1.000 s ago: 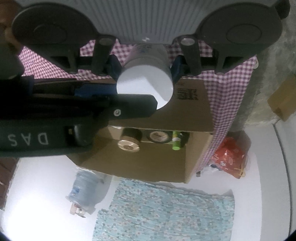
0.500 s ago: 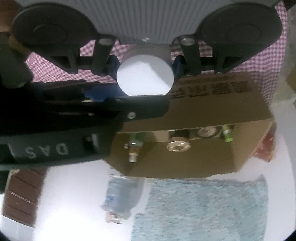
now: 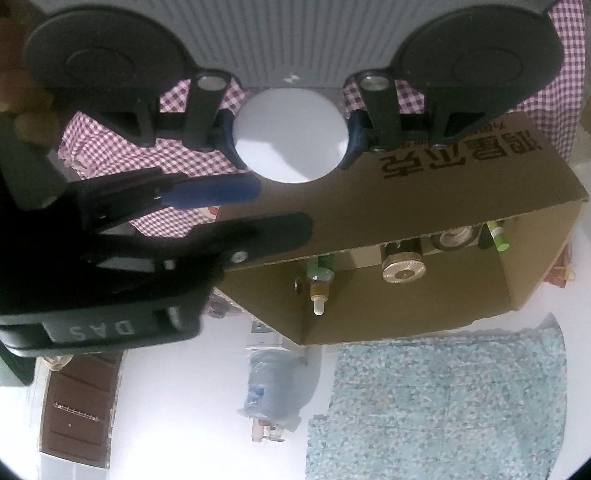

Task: Organize rigid objects
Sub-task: 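Lift the white supplement jar and carry it toward the box, then lower the white jar into the box and open the right gripper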

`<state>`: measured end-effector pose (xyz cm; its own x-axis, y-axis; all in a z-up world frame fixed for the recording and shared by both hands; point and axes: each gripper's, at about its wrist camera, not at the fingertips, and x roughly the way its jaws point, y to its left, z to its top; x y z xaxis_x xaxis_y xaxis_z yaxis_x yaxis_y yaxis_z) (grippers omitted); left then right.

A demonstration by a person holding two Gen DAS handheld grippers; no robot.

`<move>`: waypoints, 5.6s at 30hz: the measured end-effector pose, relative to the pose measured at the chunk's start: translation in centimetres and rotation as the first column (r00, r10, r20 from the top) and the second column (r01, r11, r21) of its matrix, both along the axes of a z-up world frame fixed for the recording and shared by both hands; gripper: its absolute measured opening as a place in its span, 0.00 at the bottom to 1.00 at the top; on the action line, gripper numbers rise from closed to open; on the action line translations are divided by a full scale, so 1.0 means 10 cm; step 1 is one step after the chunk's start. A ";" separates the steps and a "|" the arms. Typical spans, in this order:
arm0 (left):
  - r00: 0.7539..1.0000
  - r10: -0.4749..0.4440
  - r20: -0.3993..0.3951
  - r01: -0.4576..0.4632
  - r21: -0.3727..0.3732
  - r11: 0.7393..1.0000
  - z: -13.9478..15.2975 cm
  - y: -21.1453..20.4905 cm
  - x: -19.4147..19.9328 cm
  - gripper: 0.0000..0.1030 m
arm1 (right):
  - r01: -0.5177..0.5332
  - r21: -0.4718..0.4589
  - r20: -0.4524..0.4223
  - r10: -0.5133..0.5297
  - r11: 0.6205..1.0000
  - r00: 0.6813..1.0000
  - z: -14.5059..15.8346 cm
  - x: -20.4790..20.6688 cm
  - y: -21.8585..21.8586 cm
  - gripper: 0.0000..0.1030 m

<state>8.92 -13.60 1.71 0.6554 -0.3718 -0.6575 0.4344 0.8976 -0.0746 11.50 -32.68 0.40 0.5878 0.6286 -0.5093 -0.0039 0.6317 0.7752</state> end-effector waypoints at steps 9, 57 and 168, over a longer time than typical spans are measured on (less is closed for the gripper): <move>0.999 -0.028 0.031 0.028 -0.004 1.000 0.04 0.00 -0.06 0.78 | 0.018 0.014 0.004 -0.018 1.000 1.000 -0.03 -0.02 -0.10 0.57; 0.999 -0.037 -0.040 0.038 0.019 0.999 -0.14 -0.18 -0.01 0.53 | 0.003 -0.067 -0.007 -0.003 0.998 1.000 -0.10 -0.15 0.04 0.59; 0.999 0.010 0.031 -0.007 -0.094 0.996 0.77 0.08 0.76 1.00 | 0.124 -0.092 0.263 -0.096 0.988 0.960 0.77 0.42 -0.43 0.71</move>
